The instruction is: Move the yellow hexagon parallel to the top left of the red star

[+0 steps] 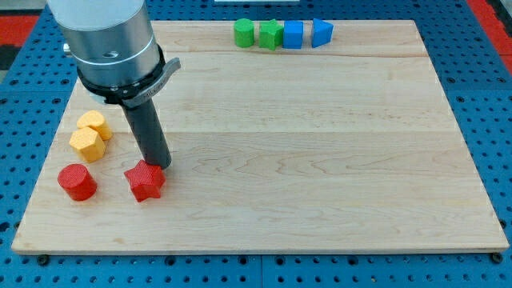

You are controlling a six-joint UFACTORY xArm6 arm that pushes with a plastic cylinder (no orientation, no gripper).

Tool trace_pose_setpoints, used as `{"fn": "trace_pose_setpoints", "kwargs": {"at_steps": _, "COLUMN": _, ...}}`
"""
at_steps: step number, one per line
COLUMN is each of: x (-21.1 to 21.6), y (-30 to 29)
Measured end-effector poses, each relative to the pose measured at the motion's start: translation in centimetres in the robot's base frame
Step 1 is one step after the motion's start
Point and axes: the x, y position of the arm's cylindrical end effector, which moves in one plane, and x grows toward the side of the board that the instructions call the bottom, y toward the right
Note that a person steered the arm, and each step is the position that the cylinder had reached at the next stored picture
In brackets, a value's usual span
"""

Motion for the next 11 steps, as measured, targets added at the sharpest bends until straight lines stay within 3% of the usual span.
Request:
{"fn": "trace_pose_setpoints", "kwargs": {"at_steps": 2, "x": 1.0, "y": 0.0}}
{"fn": "trace_pose_setpoints", "kwargs": {"at_steps": 3, "x": -2.0, "y": 2.1}}
{"fn": "trace_pose_setpoints", "kwargs": {"at_steps": 4, "x": -8.9, "y": 0.5}}
{"fn": "trace_pose_setpoints", "kwargs": {"at_steps": 5, "x": -13.7, "y": -5.3}}
{"fn": "trace_pose_setpoints", "kwargs": {"at_steps": 6, "x": -12.8, "y": -14.8}}
{"fn": "trace_pose_setpoints", "kwargs": {"at_steps": 7, "x": -11.5, "y": -17.0}}
{"fn": "trace_pose_setpoints", "kwargs": {"at_steps": 8, "x": -5.2, "y": -16.1}}
{"fn": "trace_pose_setpoints", "kwargs": {"at_steps": 11, "x": -3.0, "y": -10.1}}
